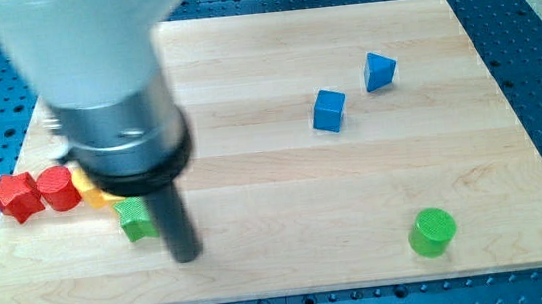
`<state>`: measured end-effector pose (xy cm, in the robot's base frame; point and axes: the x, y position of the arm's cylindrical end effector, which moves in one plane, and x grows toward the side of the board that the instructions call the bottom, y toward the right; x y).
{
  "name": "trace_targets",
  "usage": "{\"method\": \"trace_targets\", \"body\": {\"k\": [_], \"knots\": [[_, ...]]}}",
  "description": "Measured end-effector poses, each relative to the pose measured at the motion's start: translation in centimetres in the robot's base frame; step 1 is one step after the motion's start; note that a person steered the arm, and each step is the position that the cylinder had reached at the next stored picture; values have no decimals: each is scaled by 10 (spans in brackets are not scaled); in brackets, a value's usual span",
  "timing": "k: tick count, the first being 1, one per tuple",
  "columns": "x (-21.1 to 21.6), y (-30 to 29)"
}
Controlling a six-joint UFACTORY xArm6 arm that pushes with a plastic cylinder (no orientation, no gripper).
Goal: Slide the blue cube diagonally top right to the green circle
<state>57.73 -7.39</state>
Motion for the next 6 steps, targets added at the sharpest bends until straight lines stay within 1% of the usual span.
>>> {"method": "trace_targets", "body": {"k": [1, 2, 3, 4, 5, 6], "knots": [[-15, 73], [-60, 205], [-51, 314], [5, 334], [32, 292], [19, 187]]}}
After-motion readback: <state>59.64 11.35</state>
